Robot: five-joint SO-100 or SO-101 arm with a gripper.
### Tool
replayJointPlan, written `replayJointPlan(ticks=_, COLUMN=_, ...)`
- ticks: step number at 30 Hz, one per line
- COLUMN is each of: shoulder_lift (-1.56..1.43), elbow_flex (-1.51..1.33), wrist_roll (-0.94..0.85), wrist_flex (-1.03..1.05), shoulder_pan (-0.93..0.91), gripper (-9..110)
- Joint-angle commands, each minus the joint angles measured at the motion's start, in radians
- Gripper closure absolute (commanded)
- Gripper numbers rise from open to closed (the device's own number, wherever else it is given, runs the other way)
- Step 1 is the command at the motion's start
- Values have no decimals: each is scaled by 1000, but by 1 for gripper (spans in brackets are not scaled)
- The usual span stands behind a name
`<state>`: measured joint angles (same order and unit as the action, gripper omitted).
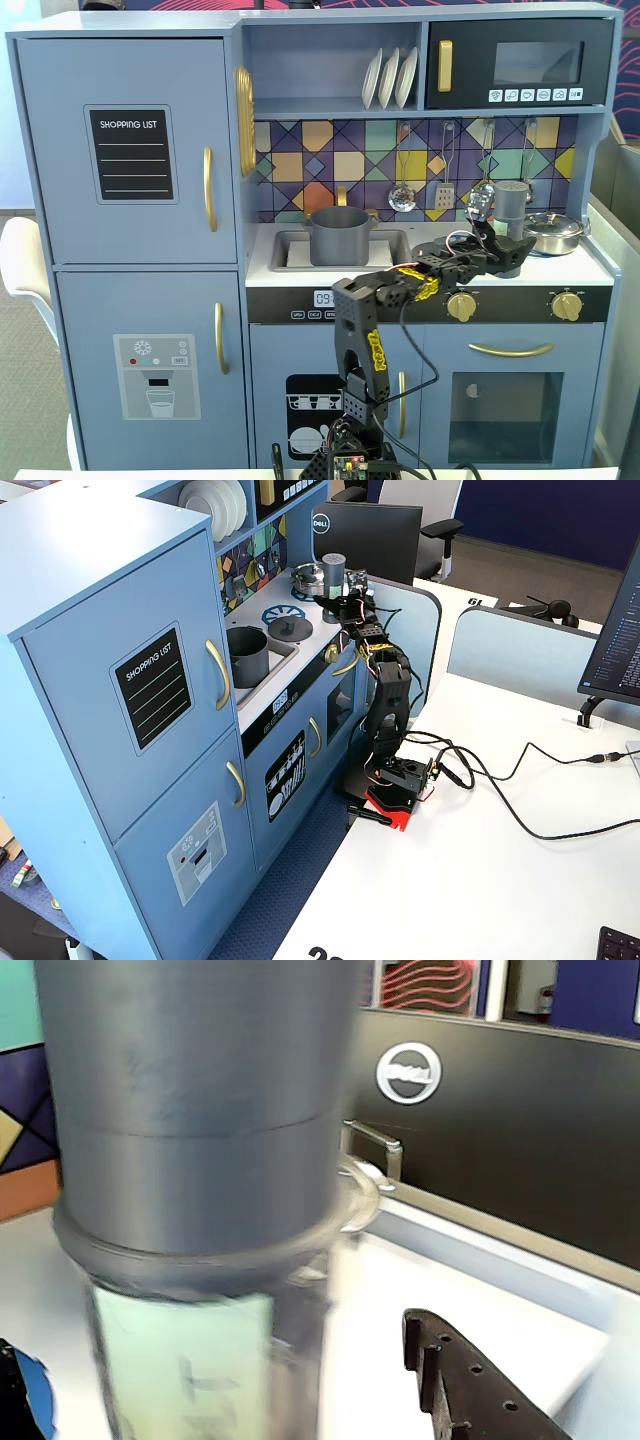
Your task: Put salt in the gray recipient
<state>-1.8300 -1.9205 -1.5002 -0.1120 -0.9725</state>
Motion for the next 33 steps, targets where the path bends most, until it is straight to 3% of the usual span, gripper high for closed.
replayJointPlan(ticks=1, shoulder_lift=-344, elbow_flex=-114, wrist_roll=-37, wrist_flex=149, shoulder_pan=-38, gripper=56)
replayJointPlan(ticks=3, shoulder_lift=-545, elbow_flex=-219, wrist_roll=-37, wrist_flex=347, shoulder_pan=-32, gripper=65)
replayJointPlan(ticks=5, shoulder_lift=-753, elbow_flex=-305, wrist_roll=-57, wrist_flex=611, shoulder_pan=18, gripper=81)
replayJointPlan(ticks=9, shoulder_lift=-1066, elbow_flex=-433, wrist_roll=-156, wrist_flex=1068, shoulder_pan=291, gripper=101)
replayJointPlan(ticks=13, shoulder_lift=-1244, elbow_flex=-568, wrist_roll=-54, wrist_flex=1324, shoulder_pan=632, gripper=101)
replayJointPlan(ticks=17, shoulder_lift=-1347, elbow_flex=-788, wrist_roll=23, wrist_flex=1376, shoulder_pan=822, gripper=101)
replayJointPlan(ticks=24, shoulder_lift=-1388, elbow_flex=-1175, wrist_roll=-32, wrist_flex=1328, shoulder_pan=927, gripper=101)
replayJointPlan(ticks=28, shoulder_lift=-1388, elbow_flex=-1197, wrist_roll=-21, wrist_flex=1437, shoulder_pan=1000, gripper=100)
replayJointPlan(ticks=33, shoulder_lift=-1390, elbow_flex=-1197, wrist_roll=-31, wrist_flex=1439, shoulder_pan=907, gripper=99)
